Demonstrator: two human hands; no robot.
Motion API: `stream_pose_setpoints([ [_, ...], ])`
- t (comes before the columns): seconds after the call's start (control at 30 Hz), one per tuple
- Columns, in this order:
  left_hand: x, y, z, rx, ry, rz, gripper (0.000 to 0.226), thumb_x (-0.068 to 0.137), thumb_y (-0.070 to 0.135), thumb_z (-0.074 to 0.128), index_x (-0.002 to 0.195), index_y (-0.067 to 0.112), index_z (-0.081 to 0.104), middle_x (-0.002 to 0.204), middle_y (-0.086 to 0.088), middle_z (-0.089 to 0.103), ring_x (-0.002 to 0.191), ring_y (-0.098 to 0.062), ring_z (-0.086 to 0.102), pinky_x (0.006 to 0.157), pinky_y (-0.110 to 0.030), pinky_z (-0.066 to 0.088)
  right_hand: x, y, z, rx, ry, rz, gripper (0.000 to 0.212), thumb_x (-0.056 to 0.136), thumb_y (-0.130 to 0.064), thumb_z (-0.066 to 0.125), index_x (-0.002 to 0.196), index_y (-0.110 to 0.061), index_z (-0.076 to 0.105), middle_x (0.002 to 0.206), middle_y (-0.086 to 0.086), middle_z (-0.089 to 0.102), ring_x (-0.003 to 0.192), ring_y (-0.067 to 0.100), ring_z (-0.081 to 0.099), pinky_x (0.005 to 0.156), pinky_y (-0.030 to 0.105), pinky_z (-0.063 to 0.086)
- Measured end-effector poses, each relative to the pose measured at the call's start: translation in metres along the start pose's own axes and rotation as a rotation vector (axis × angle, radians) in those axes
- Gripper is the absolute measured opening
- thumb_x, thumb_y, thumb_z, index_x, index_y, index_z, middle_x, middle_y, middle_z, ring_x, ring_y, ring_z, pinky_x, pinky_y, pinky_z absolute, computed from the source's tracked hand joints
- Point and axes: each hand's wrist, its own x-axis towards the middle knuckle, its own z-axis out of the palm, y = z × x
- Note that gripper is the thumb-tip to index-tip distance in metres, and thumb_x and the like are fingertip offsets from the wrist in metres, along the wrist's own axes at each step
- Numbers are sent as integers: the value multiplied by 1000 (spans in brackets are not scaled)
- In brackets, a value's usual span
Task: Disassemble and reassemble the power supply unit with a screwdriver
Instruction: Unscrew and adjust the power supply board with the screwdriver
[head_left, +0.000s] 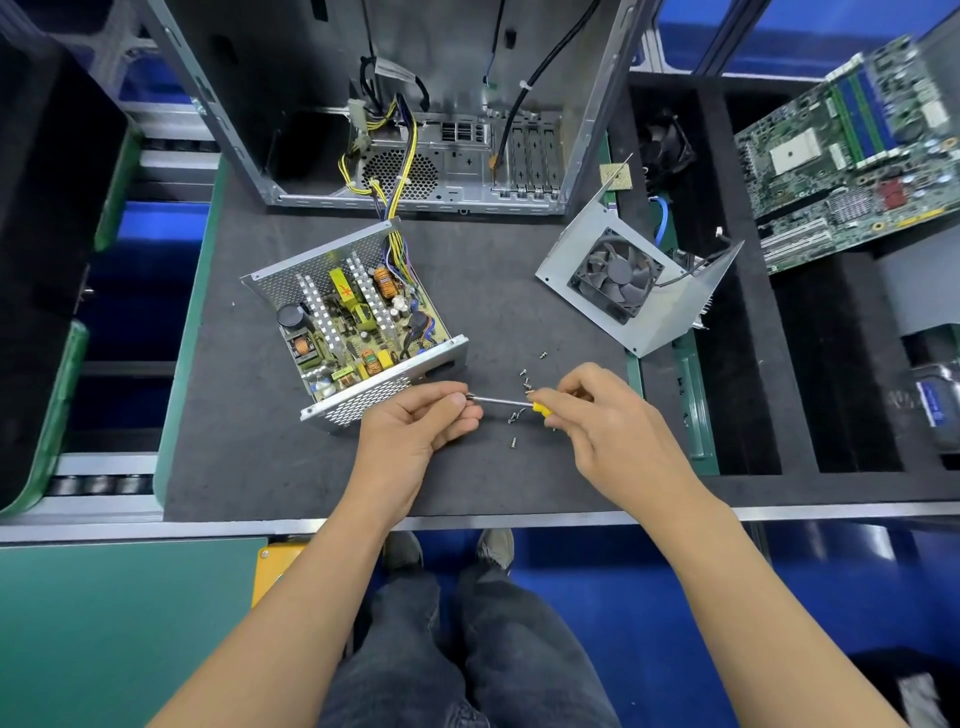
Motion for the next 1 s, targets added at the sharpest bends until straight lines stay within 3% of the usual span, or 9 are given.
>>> stream_pose_setpoints([
  [0.13,2,0,-4,119,-4,34,17,89,0,66,88,12,79,81,-14,75,77,-21,73,73,-23,58,1,2,-1,18,-32,20,26,93,-5,64,114,-15,74,94,3,62,80,23,60,62,39,54],
  [0.3,1,1,-1,56,-12,10,16,85,11,68,99,2,71,78,-7,72,73,-16,68,71,-22,56,-1,2,6,215,-62,158,24,98,-18,59,118,-20,72,93,-5,63,79,19,61,75,41,52],
  [0.4,-1,-3,3,-6,26,-16,12,90,8,64,99,3,70,74,-2,70,69,-12,65,66,-20,54,-6,-4,13,367,-92,278,19,98,-23,59,111,-27,72,89,-14,65,75,7,60,77,29,51],
  [0.53,-4,-6,9,-143,57,-80,19,80,16,69,95,5,73,75,-1,68,66,-9,61,61,-19,51,-18,-12,21,505,-119,377,13,94,-26,63,104,-31,72,91,-16,63,80,6,60,71,11,43],
  [0.7,-2,-7,18,-192,116,-138,15,82,13,71,95,5,75,75,-1,68,62,-7,59,57,-19,49,-27,-24,35,550,-25,455,19,89,-20,70,106,-30,72,93,-7,58,84,5,57,73,7,41],
  [0.77,1,-5,20,-170,159,-158,10,89,8,68,96,3,73,74,-1,67,61,-7,59,55,-18,49,-28,-31,43,585,23,497,20,89,-19,71,106,-30,71,92,-7,60,82,5,58,74,10,44],
  [0.9,6,2,26,-116,231,-187,8,91,8,69,92,2,74,68,-3,67,54,-7,57,47,-16,45,-28,-40,55,685,82,573,17,91,-21,68,106,-28,70,96,-6,62,84,16,65,81,33,55],
  [1.0,9,7,30,-113,249,-196,6,91,7,69,90,2,73,66,-3,66,53,-7,57,47,-17,46,-26,-44,61,724,105,608,15,92,-21,68,105,-29,70,97,-7,61,84,17,66,78,38,57],
])
